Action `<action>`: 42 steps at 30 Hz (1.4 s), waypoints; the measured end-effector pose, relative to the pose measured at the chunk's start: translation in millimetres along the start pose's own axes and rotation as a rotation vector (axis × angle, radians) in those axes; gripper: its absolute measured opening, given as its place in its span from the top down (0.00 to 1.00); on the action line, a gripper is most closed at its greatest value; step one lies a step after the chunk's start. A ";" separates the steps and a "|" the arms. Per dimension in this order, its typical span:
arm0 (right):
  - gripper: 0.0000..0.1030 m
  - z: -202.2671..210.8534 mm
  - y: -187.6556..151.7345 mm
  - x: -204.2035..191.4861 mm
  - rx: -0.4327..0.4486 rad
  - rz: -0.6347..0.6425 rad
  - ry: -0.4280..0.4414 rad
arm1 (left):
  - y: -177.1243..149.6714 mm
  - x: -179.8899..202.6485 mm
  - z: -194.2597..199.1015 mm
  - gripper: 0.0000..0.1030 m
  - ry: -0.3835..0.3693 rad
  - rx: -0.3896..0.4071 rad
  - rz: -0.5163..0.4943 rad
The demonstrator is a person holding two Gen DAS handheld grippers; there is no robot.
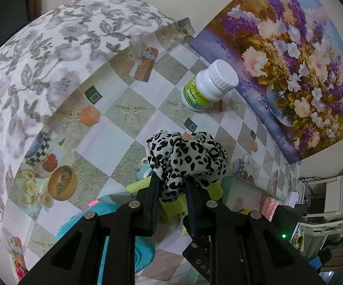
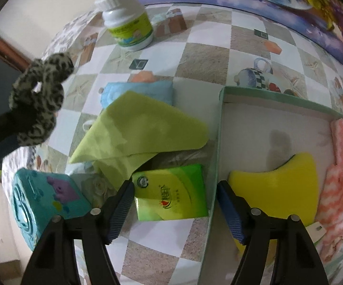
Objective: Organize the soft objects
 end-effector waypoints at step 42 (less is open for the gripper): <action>0.36 -10.6 -2.7 -22.3 0.024 0.150 -0.127 | -12.7 -39.3 21.8 0.79 -0.079 0.035 0.174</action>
Point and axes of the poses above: each gripper's, at about its wrist camera, not at the fingertips, and z roughly against the way its jaws point, x to its right, y to its top, the point moved 4 cm from there along -z, roughly the way its jaws point, and after that the axes turned 7 degrees about z, right-handed, at the moved point
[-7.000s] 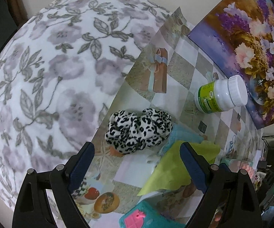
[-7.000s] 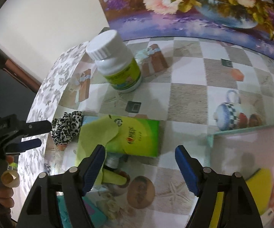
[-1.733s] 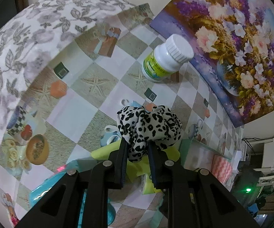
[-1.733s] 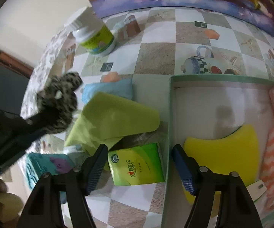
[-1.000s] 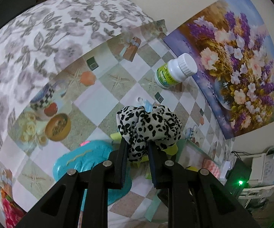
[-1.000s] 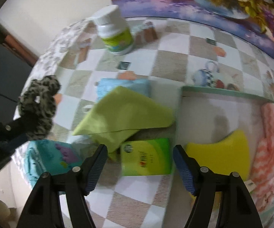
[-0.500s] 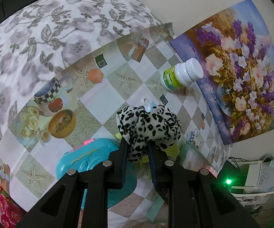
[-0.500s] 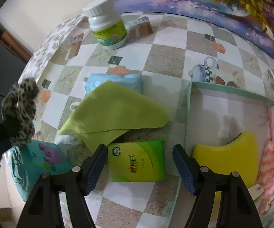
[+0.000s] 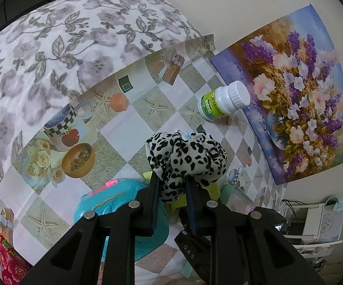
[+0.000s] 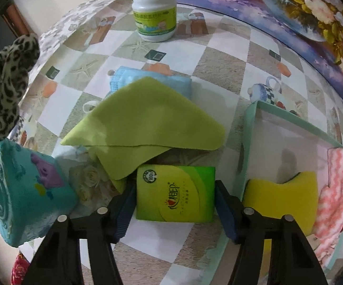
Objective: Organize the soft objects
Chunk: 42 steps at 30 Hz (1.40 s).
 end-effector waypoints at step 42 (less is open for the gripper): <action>0.36 153.8 -104.0 255.6 0.199 -0.762 -0.246 | -129.8 119.2 -46.1 0.79 -0.084 -0.257 -0.385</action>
Point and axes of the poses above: each gripper's, at about its wrist camera, not at the fingertips, and z roughly against the way its jaws point, x to its right, y to its top, the point moved 4 cm from there along -z, roughly the way its jaws point, and after that the axes turned 7 degrees about z, right-handed, at the moved point
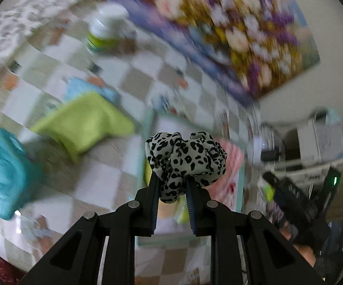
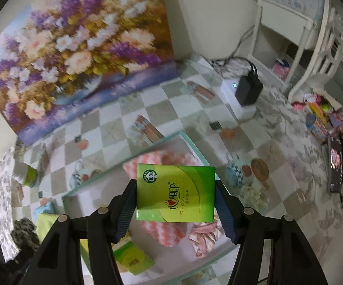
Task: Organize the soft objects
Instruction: 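Carry the scrunchie and tissue pack into the tray and open both tools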
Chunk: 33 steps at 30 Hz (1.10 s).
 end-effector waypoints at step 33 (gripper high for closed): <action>0.30 -46.5 -33.0 -13.2 -0.205 -0.014 0.037 | -54.7 15.6 -53.8 0.56 0.046 -0.243 0.024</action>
Point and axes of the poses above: each gripper's, at about its wrist camera, not at the fingertips, and z roughly against the way its jaws point, x to its right, y to its top, the point moved 4 cm from there along -z, roughly the way its jaws point, and after that the axes turned 7 degrees about z, right-handed, at the moved point
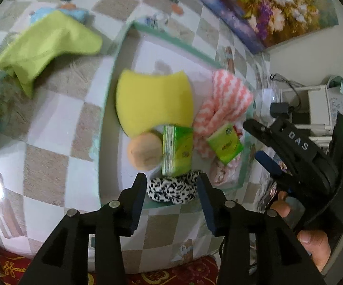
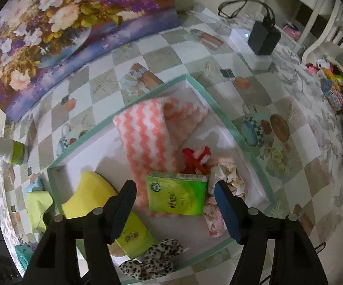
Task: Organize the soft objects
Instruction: 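Carry the scrunchie and tissue pack into the tray and open both tools, then move both tools back toward the green cloth and blue masks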
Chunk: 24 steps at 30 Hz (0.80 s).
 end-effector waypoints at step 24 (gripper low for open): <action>0.27 51.6 6.1 -57.3 0.147 0.151 0.022 | 79.6 -122.2 148.1 0.17 0.240 0.513 0.217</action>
Point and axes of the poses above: each gripper's, at about its wrist camera, not at the fingertips, and z roughly against the way its jaws point, x to its right, y to its top, the point moved 4 cm from there along -z, roughly the way its jaws point, and after that the axes turned 7 degrees about z, right-handed, at the moved point
